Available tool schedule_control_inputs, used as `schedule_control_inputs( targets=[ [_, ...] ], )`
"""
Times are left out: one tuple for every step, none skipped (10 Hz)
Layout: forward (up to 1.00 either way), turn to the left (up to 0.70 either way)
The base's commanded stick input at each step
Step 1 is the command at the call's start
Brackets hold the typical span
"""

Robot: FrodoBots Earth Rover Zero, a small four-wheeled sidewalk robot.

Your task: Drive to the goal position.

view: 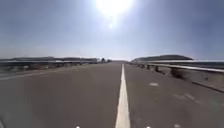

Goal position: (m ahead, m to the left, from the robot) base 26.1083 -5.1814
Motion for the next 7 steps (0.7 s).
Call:
schedule_control_inputs(
  targets=[
    [0.70,0.00],
    [0.70,0.00],
    [0.70,0.00],
    [0.70,0.00],
    [0.70,0.00],
    [0.70,0.00],
    [0.70,0.00]
  ],
)
